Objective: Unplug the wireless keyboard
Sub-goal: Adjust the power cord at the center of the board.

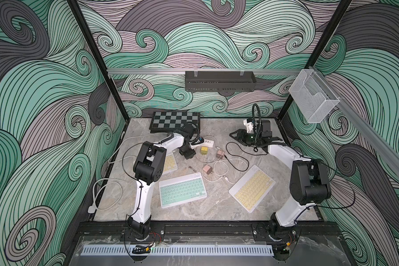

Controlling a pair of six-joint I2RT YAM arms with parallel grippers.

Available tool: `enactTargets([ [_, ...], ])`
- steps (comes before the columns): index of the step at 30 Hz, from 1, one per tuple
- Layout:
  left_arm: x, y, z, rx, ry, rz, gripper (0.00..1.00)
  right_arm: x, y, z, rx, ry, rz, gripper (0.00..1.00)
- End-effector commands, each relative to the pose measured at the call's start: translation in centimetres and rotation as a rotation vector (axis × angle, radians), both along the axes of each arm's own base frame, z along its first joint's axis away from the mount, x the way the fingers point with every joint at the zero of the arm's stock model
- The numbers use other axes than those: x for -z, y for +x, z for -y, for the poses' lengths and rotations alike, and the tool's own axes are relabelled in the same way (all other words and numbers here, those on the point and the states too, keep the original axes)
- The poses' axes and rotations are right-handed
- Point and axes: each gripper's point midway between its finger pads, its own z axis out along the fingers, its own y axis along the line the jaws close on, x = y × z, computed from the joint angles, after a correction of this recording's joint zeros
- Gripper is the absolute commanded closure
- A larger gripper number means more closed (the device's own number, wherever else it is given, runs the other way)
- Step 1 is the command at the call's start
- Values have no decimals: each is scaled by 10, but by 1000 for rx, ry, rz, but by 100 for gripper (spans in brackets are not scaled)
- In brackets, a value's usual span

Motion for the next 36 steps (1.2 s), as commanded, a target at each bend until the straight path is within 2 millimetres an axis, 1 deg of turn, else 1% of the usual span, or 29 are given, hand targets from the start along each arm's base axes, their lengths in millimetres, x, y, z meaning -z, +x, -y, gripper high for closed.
enactTargets([
  [1,-30,13,6,58,-4,110,43,3,4,-1,-6,9,-1,46],
  [3,-32,15,8,71,-2,126,42,3,5,-1,-7,12,-4,46],
  [6,-29,16,12,92,6,118,41,4,5,-2,-8,17,-6,46],
  [9,-24,13,16,115,9,94,42,4,5,-2,-8,16,-8,46],
  [13,-14,4,21,147,26,56,44,5,5,-1,-6,13,-9,46],
  [17,-11,2,27,160,26,49,44,6,6,-2,-9,22,-16,47],
  [21,-6,-1,26,163,39,22,45,7,5,-2,-12,19,-16,47],
  [26,-1,-9,23,169,42,-9,46,7,5,-2,-11,21,-17,46],
  [29,-5,-12,24,162,28,-12,46,8,6,-2,-9,22,-19,46],
  [33,-15,-17,30,163,-17,-23,45,7,5,-2,-10,24,-17,47],
  [36,-21,-15,31,131,-31,-15,46,8,5,-2,-11,21,-17,46],
])
